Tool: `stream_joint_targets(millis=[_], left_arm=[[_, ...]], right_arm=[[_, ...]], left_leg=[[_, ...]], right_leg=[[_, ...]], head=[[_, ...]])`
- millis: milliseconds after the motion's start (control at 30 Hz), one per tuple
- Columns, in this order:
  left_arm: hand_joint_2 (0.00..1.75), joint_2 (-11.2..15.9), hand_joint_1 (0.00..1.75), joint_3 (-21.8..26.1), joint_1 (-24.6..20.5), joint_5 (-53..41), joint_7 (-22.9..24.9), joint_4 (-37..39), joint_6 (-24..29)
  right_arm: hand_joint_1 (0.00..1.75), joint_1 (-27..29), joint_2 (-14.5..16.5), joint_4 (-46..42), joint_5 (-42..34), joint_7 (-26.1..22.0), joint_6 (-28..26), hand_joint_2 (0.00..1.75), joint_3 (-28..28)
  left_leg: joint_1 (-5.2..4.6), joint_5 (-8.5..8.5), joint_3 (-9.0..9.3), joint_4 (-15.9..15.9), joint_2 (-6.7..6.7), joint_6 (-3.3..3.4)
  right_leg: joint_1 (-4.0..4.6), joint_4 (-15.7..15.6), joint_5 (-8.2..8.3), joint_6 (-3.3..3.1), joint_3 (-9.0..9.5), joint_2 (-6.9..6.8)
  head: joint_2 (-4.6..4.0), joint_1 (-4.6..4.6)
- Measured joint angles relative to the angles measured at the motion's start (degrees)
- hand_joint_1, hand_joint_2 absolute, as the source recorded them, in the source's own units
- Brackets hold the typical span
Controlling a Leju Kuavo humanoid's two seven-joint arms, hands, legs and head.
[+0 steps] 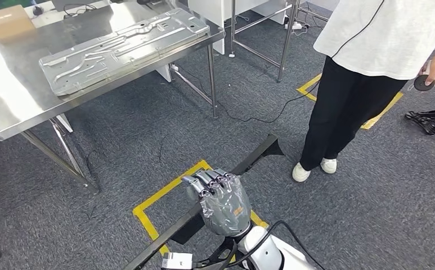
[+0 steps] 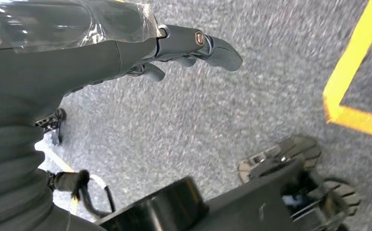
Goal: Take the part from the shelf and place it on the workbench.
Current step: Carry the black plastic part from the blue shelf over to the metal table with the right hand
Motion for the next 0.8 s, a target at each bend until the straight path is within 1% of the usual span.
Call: stream_joint_targets(millis=[33, 100, 133, 167, 200, 267, 300, 333, 367, 400, 433, 467, 500, 533, 600, 633, 667, 700, 733, 767, 800], left_arm=[[1.75, 0.0, 0.0, 0.0, -0.1, -0.1, 0.0, 0.0, -0.1], [1.75, 0.2, 0.0, 0.0, -0.2, -0.2, 0.3, 0.0, -0.2], [1.75, 0.3, 0.0, 0.0, -0.1, -0.3, 0.4, 0.0, -0.3], [1.75, 0.4, 0.0, 0.0, -0.1, -0.3, 0.6, 0.0, -0.4], [1.75, 0.5, 0.0, 0.0, -0.1, -0.3, 0.7, 0.0, -0.5], [1.75, 0.5, 0.0, 0.0, -0.1, -0.4, 0.7, 0.0, -0.6], [1.75, 0.5, 0.0, 0.0, -0.1, -0.4, 0.7, 0.0, -0.6], [1.75, 0.5, 0.0, 0.0, -0.2, -0.4, 0.6, 0.0, -0.6], [1.75, 0.6, 0.0, 0.0, -0.2, -0.5, 0.6, 0.0, -0.6], [1.75, 0.6, 0.0, 0.0, -0.2, -0.6, 0.6, 0.0, -0.7], [1.75, 0.5, 0.0, 0.0, -0.2, -0.7, 0.6, 0.0, -0.8], [1.75, 0.5, 0.0, 0.0, -0.2, -0.7, 0.6, 0.0, -0.8], [1.75, 0.5, 0.0, 0.0, -0.2, -0.7, 0.5, -0.1, -0.8], [1.75, 0.5, 0.0, 0.0, -0.3, -0.8, 0.5, -0.1, -0.8], [1.75, 0.5, 0.0, 0.0, -0.3, -0.8, 0.4, -0.1, -0.8], [1.75, 0.5, 0.0, 0.0, -0.3, -0.9, 0.4, -0.1, -0.8], [1.75, 0.5, 0.0, 0.0, -0.3, -0.9, 0.4, -0.1, -0.7], [1.75, 0.5, 0.0, 0.0, -0.4, -0.9, 0.4, -0.1, -0.7], [1.75, 0.5, 0.0, 0.0, -0.4, -0.9, 0.4, -0.1, -0.7], [1.75, 0.5, 0.0, 0.0, -0.4, -0.9, 0.3, -0.1, -0.7], [1.75, 0.5, 0.0, 0.0, -0.4, -0.9, 0.3, -0.1, -0.7]], right_arm=[[1.75, 0.0, 0.0, 0.0, 0.1, 0.0, 0.0, 1.75, 0.0], [1.75, 0.1, 0.0, -0.1, 0.2, 0.1, -0.1, 1.75, -0.2], [1.75, 0.1, 0.0, -0.1, 0.2, 0.2, -0.1, 1.75, -0.3], [1.75, 0.1, 0.0, -0.1, 0.2, 0.2, -0.1, 1.75, -0.4], [1.75, 0.0, 0.0, -0.1, 0.2, 0.3, -0.1, 1.75, -0.4], [1.75, 0.1, 0.0, -0.1, 0.3, 0.3, -0.1, 1.75, -0.5], [1.75, 0.1, 0.0, -0.1, 0.3, 0.4, 0.0, 1.75, -0.5], [1.75, 0.2, 0.0, -0.1, 0.3, 0.4, 0.0, 1.75, -0.5], [1.75, 0.2, -0.1, -0.1, 0.3, 0.4, 0.0, 1.75, -0.5], [1.75, 0.3, -0.1, -0.2, 0.4, 0.4, 0.1, 1.75, -0.5], [1.75, 0.3, 0.0, -0.2, 0.4, 0.4, 0.1, 1.75, -0.5], [1.75, 0.2, 0.0, -0.3, 0.5, 0.4, 0.1, 1.75, -0.5], [1.75, 0.2, 0.0, -0.4, 0.5, 0.5, 0.1, 1.75, -0.6], [1.75, 0.2, 0.0, -0.4, 0.5, 0.5, 0.1, 1.75, -0.6], [1.75, 0.2, 0.0, -0.4, 0.6, 0.5, 0.3, 1.75, -0.7], [1.75, 0.2, 0.0, -0.5, 0.7, 0.5, 0.4, 1.75, -0.7], [1.75, 0.2, 0.0, -0.5, 0.7, 0.5, 0.4, 1.75, -0.7], [1.75, 0.2, -0.1, -0.6, 0.8, 0.5, 0.5, 1.75, -0.8], [1.75, 0.3, -0.1, -0.7, 0.8, 0.5, 0.5, 1.75, -0.8], [1.75, 0.3, -0.2, -0.7, 0.8, 0.5, 0.5, 1.75, -0.8], [1.75, 0.5, -0.3, -0.7, 0.9, 0.5, 0.5, 1.75, -0.8]], left_leg=[[-0.15, -0.16, -0.09, 0.1, -0.03, -0.08], [-0.22, -0.39, -0.25, 0.3, -0.03, -0.25], [-0.19, -0.85, -0.47, 0.9, -0.02, -0.58], [0.0, -1.78, -1.09, 2.3, 0.0, -1.08], [0.37, -3.24, -2.28, 4.9, 0.04, -1.72], [1.57, -6.68, -5.99, 12.7, 0.13, -3.01], [2.19, -7.69, -7.63, 16.0, 0.19, -3.5], [2.75, -7.64, -8.38, 17.3, 0.27, -3.95], [3.25, -6.5, -7.91, 16.1, 0.36, -4.36], [3.66, -4.54, -6.34, 12.7, 0.47, -4.76], [4.02, -2.54, -4.21, 8.1, 0.61, -5.13], [4.05, -1.18, -2.34, 4.1, 0.65, -5.34], [3.95, -0.48, -1.15, 1.4, 0.65, -5.27], [3.71, -0.46, -0.67, 0.2, 0.59, -5.0], [3.16, -0.56, -0.53, 0.1, 0.42, -3.95], [3.07, -0.39, -0.24, -0.1, 0.39, -3.39], [3.01, -0.18, 0.1, -0.4, 0.39, -2.75], [2.95, 0.02, 0.44, -0.7, 0.41, -2.1], [2.83, 0.09, 0.58, -0.8, 0.44, -1.59], [2.54, 0.05, 0.61, -0.9, 0.47, -1.18], [2.23, -0.02, 0.65, -0.8, 0.46, -0.92]], right_leg=[[0.07, -1.0, 0.05, -0.14, 0.4, 0.02], [-0.07, -1.3, 0.1, -0.32, 0.4, -0.01], [-0.29, -1.4, 0.13, -0.45, 0.46, 0.0], [-0.57, -1.4, 0.18, -0.57, 0.5, 0.0], [-0.85, -1.5, 0.22, -0.68, 0.54, 0.0], [-1.13, -1.5, 0.18, -0.72, 0.5, -0.02], [-1.28, -1.5, 0.15, -0.68, 0.47, -0.07], [-1.44, -1.5, 0.11, -0.59, 0.47, -0.1], [-1.62, -1.5, 0.06, -0.44, 0.52, -0.13], [-1.81, -1.5, 0.0, -0.23, 0.6, -0.12], [-1.99, -1.5, -0.04, 0.08, 0.7, -0.1], [-2.07, -1.6, -0.04, 0.5, 0.76, -0.08], [-2.11, -1.7, -0.01, 0.99, 0.8, -0.05], [-2.11, -1.8, 0.04, 1.5, 0.85, -0.04], [-2.24, -2.3, 0.19, 2.56, 1.13, -0.03], [-2.35, -2.3, 0.07, 2.94, 1.25, -0.05], [-2.4, -1.5, -0.53, 3.12, 0.98, -0.06], [-2.33, 0.7, -1.79, 3.08, 0.07, -0.07], [-2.2, 4.2, -3.53, 2.84, -1.55, -0.07], [-1.93, 8.4, -5.39, 2.58, -3.66, -0.06], [-1.64, 12.2, -6.69, 2.37, -5.66, -0.05]], head=[[0.0, 0.0], [0.0, 0.0], [-0.01, -0.03], [-0.01, -0.06], [-0.01, -0.1], [-0.01, -0.15], [-0.01, -0.16], [-0.01, -0.15], [-0.01, -0.16], [-0.01, -0.16], [-0.01, -0.16], [-0.01, -0.16], [-0.01, -0.15], [-0.01, -0.14], [-0.01, -0.11], [-0.01, -0.1], [-0.01, -0.08], [-0.01, -0.05], [-0.01, -0.02], [-0.01, -0.01], [-0.01, -0.01]])
